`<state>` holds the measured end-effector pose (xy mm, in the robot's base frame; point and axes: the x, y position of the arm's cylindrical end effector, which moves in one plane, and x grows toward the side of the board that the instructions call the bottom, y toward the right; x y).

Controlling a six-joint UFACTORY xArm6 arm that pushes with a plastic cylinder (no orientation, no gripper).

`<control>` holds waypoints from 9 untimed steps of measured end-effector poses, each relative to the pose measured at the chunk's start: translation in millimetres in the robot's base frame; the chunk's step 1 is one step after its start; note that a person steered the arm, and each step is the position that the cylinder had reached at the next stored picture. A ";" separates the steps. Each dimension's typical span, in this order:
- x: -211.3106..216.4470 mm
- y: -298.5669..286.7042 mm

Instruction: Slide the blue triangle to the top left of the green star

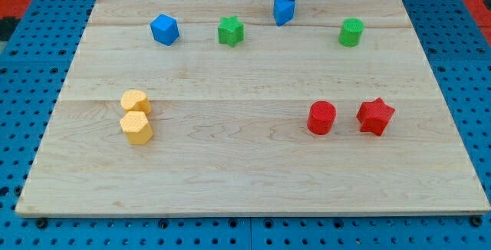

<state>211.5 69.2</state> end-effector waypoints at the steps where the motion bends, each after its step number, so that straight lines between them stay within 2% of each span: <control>1: -0.1 22.8; 2: -0.2 71.9; 6: 10.0 42.1; 8: 35.6 32.1; 9: 34.2 28.9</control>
<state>245.7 98.1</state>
